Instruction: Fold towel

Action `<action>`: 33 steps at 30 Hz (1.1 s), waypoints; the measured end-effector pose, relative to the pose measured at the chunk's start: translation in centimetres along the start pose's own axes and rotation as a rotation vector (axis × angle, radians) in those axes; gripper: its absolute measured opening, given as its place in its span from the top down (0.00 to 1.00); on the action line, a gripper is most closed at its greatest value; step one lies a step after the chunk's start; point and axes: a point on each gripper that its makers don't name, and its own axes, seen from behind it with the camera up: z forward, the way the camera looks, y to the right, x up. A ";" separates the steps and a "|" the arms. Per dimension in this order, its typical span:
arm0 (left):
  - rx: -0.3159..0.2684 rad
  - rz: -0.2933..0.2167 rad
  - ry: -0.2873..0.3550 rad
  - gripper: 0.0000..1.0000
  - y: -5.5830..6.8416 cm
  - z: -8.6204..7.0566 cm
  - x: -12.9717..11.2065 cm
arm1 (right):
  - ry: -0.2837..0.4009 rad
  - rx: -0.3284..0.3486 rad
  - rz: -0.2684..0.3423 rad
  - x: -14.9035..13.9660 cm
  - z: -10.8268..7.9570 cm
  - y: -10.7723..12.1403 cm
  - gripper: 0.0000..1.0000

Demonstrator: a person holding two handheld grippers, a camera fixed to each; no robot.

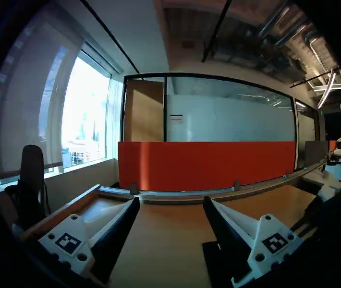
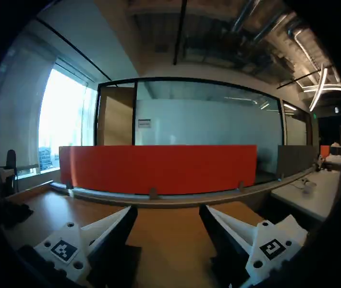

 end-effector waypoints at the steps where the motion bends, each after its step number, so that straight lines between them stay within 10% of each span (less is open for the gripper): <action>1: -0.002 0.005 -0.001 0.02 0.0 0.0 0.4 | 0.000 0.000 -0.003 0.3 -0.1 -0.1 0.01; 33: -0.298 0.114 -0.226 0.02 5.7 -1.4 -0.5 | -0.222 0.331 -0.157 -0.8 -1.4 -6.7 0.01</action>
